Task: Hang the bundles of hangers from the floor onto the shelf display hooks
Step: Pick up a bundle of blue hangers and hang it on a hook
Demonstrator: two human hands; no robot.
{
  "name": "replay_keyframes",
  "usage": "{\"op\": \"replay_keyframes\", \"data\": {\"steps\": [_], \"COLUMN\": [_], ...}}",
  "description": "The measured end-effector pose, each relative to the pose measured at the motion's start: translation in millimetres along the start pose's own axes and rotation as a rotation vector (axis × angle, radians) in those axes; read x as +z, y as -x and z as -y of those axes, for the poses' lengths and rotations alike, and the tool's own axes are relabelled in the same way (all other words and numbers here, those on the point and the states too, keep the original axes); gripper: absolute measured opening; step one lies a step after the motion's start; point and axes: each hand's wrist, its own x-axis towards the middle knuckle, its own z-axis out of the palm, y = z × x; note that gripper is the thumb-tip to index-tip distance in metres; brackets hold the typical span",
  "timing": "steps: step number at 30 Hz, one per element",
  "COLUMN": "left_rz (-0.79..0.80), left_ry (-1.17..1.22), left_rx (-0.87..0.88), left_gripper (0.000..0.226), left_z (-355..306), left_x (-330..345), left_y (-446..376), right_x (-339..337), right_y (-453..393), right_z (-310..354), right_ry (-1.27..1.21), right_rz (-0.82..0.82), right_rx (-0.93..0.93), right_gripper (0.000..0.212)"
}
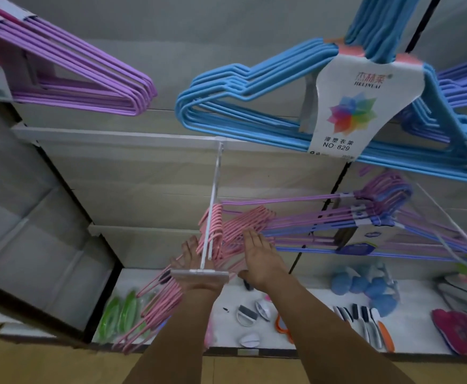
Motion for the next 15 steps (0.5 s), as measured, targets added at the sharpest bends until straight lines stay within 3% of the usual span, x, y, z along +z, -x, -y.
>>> {"op": "replay_keyframes", "data": {"steps": [3,7,15], "left_rz": [0.001,-0.253,-0.313], "left_ry": [-0.103,-0.06,0.186], "left_rx": [0.064,0.119,0.104], "left_gripper": [0.076,0.058,0.033], "left_z": [4.7,9.8,17.2], "left_x": [-1.3,-3.2,-15.4], "left_y": [-10.4,-18.9,-21.6], "right_x": [3.8,16.8,30.5], "right_y": [-11.0,-20.1,-41.4], "right_z": [3.8,15.5,36.2], "right_ry": [-0.041,-0.068,-0.115], "right_rz": [0.025,-0.002,-0.065], "right_rx": [0.004,-0.011,-0.023], "right_gripper": [0.096,0.089,0.086]}}
